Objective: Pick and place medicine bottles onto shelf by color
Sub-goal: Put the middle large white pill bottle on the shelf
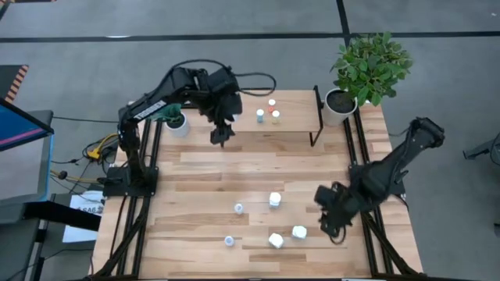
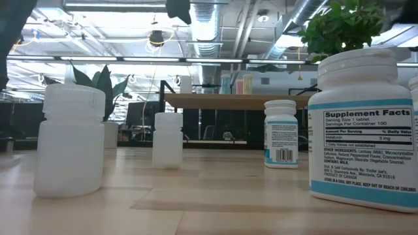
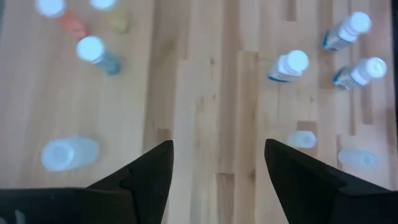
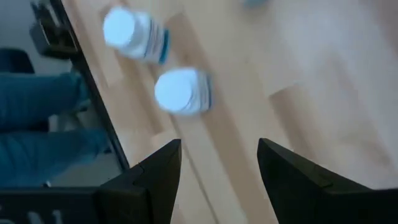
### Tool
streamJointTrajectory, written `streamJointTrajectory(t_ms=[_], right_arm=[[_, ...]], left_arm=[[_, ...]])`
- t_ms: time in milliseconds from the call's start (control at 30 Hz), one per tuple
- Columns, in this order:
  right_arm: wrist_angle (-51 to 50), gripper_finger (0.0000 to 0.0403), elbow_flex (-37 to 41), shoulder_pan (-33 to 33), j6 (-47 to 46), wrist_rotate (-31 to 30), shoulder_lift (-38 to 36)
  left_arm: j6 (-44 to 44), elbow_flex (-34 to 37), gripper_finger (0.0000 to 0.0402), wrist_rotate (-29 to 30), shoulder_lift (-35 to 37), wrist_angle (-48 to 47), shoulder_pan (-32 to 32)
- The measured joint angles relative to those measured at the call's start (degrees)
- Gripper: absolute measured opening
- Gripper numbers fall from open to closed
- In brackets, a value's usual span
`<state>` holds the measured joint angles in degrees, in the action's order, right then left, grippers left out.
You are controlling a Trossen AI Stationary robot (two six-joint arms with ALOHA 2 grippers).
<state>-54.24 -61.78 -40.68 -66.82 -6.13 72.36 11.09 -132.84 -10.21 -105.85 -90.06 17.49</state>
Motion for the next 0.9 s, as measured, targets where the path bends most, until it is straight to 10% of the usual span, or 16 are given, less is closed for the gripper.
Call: streamJointTrajectory(t_ms=[300, 900], right_arm=[[9.08, 0.0233, 0.18, -8.12, 5.36, -0.33, 12.02], [17.44, 0.0233, 0.10, 1.24, 12.27, 3.48, 21.41]], left_arm=[[1.35, -0.02, 0.0238, 0.41, -0.24, 0.04, -4.25], [4.56, -0.02, 0.0238, 0.56, -0.19, 0.04, -4.54]])
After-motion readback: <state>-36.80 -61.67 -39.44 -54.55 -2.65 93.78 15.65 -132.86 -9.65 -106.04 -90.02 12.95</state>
